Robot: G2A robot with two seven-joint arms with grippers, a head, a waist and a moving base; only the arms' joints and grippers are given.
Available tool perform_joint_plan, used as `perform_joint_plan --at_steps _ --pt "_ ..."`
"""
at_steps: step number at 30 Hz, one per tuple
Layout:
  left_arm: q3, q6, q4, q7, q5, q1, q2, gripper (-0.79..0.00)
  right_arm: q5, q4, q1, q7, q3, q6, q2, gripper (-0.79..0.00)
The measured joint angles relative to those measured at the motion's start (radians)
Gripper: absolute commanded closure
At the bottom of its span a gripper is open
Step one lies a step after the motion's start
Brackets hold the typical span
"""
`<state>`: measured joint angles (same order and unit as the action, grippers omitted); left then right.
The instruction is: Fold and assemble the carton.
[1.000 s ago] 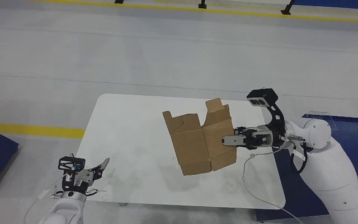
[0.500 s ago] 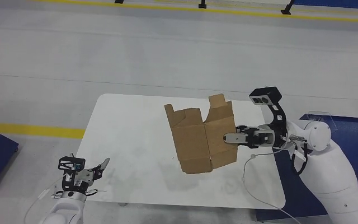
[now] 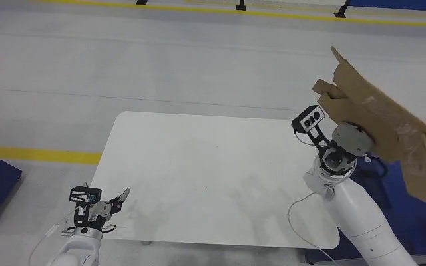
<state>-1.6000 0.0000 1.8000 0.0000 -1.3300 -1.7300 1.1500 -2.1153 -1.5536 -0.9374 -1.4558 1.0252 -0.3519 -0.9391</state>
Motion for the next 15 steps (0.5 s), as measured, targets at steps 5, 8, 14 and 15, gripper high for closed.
perform_joint_plan --at_steps 5,8,14,15 --pt "0.000 0.000 0.000 0.000 0.000 0.000 0.000 -0.785 -0.231 -0.051 -0.037 0.239 -0.129 -0.249 -0.034 0.000" --pt "0.000 0.000 0.000 0.000 0.000 0.000 0.000 -0.785 -0.387 -0.083 -0.074 0.378 -0.174 -0.388 -0.049 0.000" --pt "0.000 0.000 0.000 0.000 0.000 0.000 0.000 -0.785 -0.610 -0.036 -0.102 0.555 -0.221 -0.558 -0.080 0.000" --pt "0.000 0.000 0.000 0.000 0.000 0.000 0.000 -0.785 -0.623 -0.031 -0.100 0.565 -0.220 -0.562 -0.084 0.000"
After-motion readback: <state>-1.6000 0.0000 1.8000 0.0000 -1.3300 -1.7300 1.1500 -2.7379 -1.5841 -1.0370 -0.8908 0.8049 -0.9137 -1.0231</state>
